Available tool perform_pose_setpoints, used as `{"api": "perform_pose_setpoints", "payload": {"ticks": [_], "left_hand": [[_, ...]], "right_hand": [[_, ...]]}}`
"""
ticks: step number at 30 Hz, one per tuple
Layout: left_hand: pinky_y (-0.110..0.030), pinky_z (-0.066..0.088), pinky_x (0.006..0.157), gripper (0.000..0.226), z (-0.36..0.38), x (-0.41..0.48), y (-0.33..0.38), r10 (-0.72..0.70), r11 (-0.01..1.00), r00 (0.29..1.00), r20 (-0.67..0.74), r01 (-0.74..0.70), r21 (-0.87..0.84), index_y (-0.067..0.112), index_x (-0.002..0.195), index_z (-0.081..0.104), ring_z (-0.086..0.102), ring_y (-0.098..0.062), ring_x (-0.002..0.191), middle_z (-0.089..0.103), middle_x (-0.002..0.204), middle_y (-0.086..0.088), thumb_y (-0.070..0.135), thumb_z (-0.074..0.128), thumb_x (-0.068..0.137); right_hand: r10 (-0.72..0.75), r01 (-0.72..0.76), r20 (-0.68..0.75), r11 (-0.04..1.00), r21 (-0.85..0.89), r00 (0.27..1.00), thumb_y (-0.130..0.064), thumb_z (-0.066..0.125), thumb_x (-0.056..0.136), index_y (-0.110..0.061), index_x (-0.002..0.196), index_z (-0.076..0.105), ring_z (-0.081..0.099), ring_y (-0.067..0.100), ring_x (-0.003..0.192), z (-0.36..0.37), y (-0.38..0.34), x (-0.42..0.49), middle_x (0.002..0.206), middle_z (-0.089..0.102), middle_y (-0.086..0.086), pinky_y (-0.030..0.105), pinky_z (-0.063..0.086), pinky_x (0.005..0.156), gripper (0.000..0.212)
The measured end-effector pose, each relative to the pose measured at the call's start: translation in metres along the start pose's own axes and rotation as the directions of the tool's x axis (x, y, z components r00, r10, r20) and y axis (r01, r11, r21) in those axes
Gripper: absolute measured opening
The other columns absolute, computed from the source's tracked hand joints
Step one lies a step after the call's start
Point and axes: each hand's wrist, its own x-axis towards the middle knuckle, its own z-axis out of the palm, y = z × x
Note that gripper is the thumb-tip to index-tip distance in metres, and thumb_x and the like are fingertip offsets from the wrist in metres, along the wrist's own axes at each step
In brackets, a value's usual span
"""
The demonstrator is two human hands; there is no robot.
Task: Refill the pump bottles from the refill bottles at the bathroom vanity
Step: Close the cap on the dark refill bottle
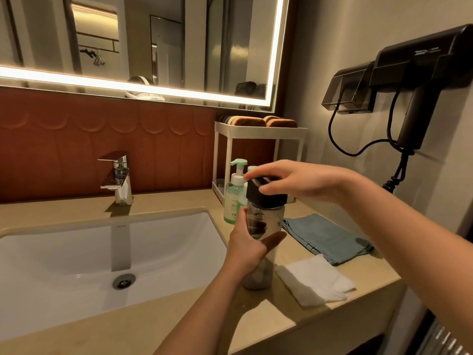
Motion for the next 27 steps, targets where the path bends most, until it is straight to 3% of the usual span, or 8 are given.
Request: {"api": "perform_pose_setpoints", "payload": {"ticks": [5,8,12,14,16,21,24,27], "left_hand": [[-0.030,0.048,0.091,0.076,0.000,0.000,0.000,0.034,0.999,0.999,0.000,-0.034,0.017,0.037,0.126,0.034,0.051,-0.005,0.106,0.052,0.114,0.015,0.039,0.081,0.066],[-0.036,0.047,0.096,0.076,0.001,0.000,-0.001,0.019,1.000,1.000,-0.003,-0.019,0.000,0.037,0.126,0.035,0.051,-0.010,0.111,0.053,0.115,0.013,0.034,0.081,0.067],[-0.035,0.045,0.098,0.085,0.001,-0.003,0.002,0.007,1.000,1.000,-0.003,-0.007,-0.002,0.032,0.137,0.029,0.049,-0.009,0.111,0.049,0.118,0.013,0.032,0.081,0.069],[-0.031,0.045,0.093,0.084,0.001,-0.004,0.003,0.006,1.000,1.000,0.002,-0.006,-0.009,0.033,0.135,0.029,0.048,-0.006,0.108,0.049,0.117,0.014,0.031,0.080,0.069],[-0.032,0.045,0.094,0.081,0.001,-0.003,0.003,0.003,1.000,1.000,0.002,-0.003,-0.011,0.034,0.133,0.031,0.049,-0.007,0.109,0.049,0.117,0.014,0.031,0.081,0.069],[-0.029,0.045,0.092,0.071,-0.001,-0.001,0.000,0.023,1.000,1.000,0.014,-0.023,-0.009,0.042,0.122,0.032,0.049,-0.006,0.107,0.049,0.113,0.017,0.030,0.080,0.070],[-0.026,0.045,0.089,0.073,0.000,-0.001,-0.001,0.039,0.999,0.999,0.019,-0.039,-0.001,0.043,0.122,0.030,0.047,-0.003,0.106,0.048,0.112,0.019,0.031,0.080,0.070],[-0.023,0.044,0.087,0.072,0.000,-0.002,-0.002,0.056,0.998,0.998,0.017,-0.057,0.009,0.042,0.122,0.031,0.048,0.001,0.103,0.048,0.110,0.021,0.034,0.080,0.070]], "right_hand": [[-0.110,0.042,-0.167,0.930,-0.365,0.980,-0.035,0.058,0.088,-0.018,0.127,0.056,0.051,0.011,0.100,0.001,-0.002,-0.001,0.121,0.058,0.001,0.015,0.047,0.067,0.043],[-0.068,-0.106,-0.338,0.876,-0.470,0.939,-0.055,0.060,0.079,-0.013,0.108,0.065,0.061,0.016,0.088,0.008,-0.005,0.012,0.100,0.066,0.003,0.024,0.054,0.069,0.051],[-0.063,-0.336,-0.562,0.745,-0.577,0.825,-0.066,0.038,0.085,-0.015,0.086,0.061,0.059,0.016,0.073,0.020,0.002,0.022,0.077,0.060,0.000,0.027,0.047,0.062,0.055],[0.005,-0.289,-0.505,0.825,-0.486,0.863,-0.059,0.030,0.091,-0.016,0.090,0.058,0.057,0.018,0.077,0.023,0.007,0.026,0.079,0.058,0.001,0.029,0.046,0.065,0.052],[0.055,-0.122,-0.349,0.977,-0.175,0.936,-0.051,0.028,0.096,-0.018,0.097,0.054,0.056,0.021,0.087,0.027,0.009,0.029,0.085,0.055,0.001,0.029,0.046,0.072,0.042],[0.002,0.005,-0.020,0.942,0.337,1.000,-0.031,0.044,0.095,-0.030,0.120,0.046,0.050,0.006,0.100,0.013,0.018,0.006,0.110,0.050,-0.011,0.018,0.040,0.079,0.025],[-0.022,0.015,0.031,0.980,0.200,0.999,-0.029,0.051,0.092,-0.025,0.136,0.041,0.050,0.003,0.105,0.001,0.023,-0.009,0.119,0.050,-0.011,0.018,0.042,0.084,0.046],[-0.035,0.005,-0.147,0.980,-0.198,0.988,-0.039,0.063,0.083,-0.017,0.130,0.051,0.055,0.007,0.097,0.003,0.014,-0.008,0.118,0.059,0.000,0.018,0.048,0.076,0.053]]}}
